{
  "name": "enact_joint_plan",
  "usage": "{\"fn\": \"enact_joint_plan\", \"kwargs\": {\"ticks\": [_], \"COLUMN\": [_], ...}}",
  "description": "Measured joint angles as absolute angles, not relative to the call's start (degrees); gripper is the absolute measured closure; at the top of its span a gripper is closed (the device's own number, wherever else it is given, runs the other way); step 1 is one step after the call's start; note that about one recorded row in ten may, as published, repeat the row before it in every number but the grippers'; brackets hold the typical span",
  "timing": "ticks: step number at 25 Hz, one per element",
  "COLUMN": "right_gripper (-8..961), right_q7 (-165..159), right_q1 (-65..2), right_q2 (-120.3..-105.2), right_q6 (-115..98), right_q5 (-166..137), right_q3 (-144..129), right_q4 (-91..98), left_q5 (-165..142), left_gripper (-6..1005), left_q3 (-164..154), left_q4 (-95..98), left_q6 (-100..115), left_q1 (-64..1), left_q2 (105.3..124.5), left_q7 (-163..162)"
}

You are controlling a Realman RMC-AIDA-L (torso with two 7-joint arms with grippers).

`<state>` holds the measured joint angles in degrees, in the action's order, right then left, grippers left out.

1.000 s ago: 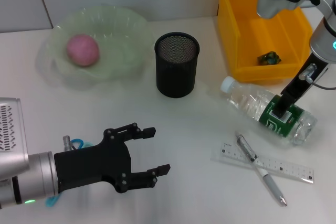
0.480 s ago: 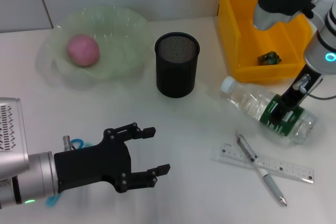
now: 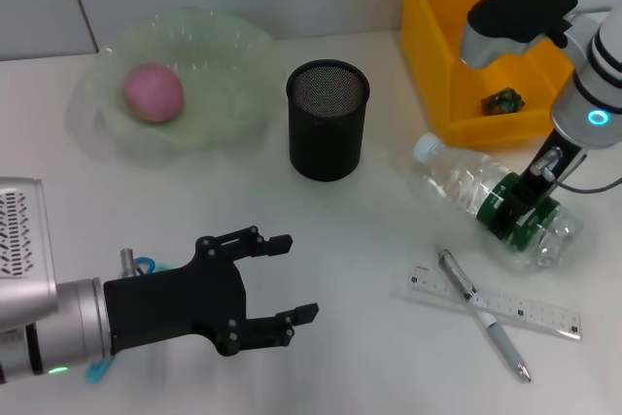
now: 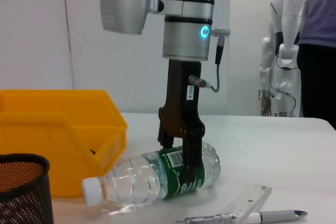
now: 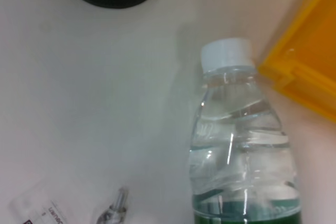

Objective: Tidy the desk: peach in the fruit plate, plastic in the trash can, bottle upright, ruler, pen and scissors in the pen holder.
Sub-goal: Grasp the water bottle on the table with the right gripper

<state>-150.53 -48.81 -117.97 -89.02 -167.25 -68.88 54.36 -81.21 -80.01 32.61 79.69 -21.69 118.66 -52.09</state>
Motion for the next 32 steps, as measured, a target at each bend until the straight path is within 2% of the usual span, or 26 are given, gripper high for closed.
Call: {"fn": "enact_joint_plan", "kwargs": {"ticks": [32], "right_gripper": [178], "right_q7": [-150.9], "right_q1": [-48.9], "right_q2": [-118.48], "right_q6": [-86.1], "right_q5": [-167.2], "right_q3": [-68.6], "right_q4": [52.0], "left_q5": [-81.2], "left_gripper": [209], "left_q3": [-80.1], "left_q4": [32.4], "left_q6": [79.7], "left_q1": [-21.7], "left_q2": [118.65], "left_q7": [-52.0]}}
